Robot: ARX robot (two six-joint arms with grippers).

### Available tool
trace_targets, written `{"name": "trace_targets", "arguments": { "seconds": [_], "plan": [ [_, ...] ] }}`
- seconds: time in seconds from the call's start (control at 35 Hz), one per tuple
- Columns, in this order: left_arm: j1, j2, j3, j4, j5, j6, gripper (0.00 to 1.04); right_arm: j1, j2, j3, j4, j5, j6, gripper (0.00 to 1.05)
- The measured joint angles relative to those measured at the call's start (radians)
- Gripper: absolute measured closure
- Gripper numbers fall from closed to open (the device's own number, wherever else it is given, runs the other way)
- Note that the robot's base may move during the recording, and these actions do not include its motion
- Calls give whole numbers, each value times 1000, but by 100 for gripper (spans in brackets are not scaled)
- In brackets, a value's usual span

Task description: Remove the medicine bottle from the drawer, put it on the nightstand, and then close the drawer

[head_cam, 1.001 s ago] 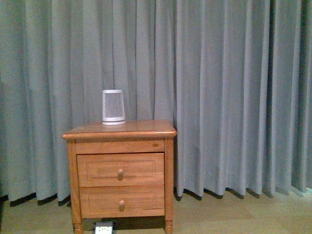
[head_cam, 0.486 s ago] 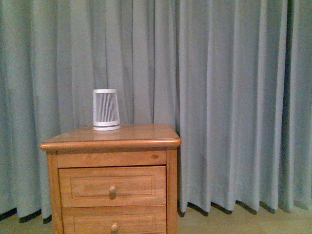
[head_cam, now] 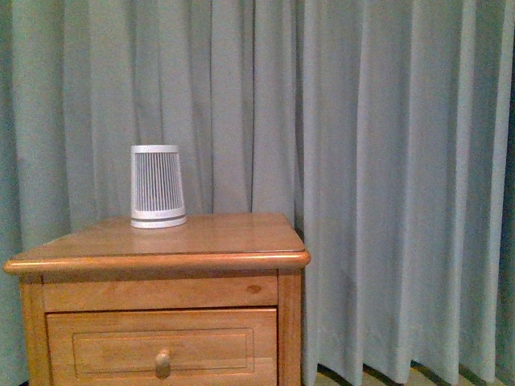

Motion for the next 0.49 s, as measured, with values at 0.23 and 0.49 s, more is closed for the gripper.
{"name": "trace_targets", "arguments": {
  "seconds": [0.23,0.49],
  "plan": [
    [14,300,69,-45,139,-132,7,0,0,0,0,0,0,7],
    [-61,1097,229,695,31,-44,7,0,0,0,0,0,0,7]
  ]
}}
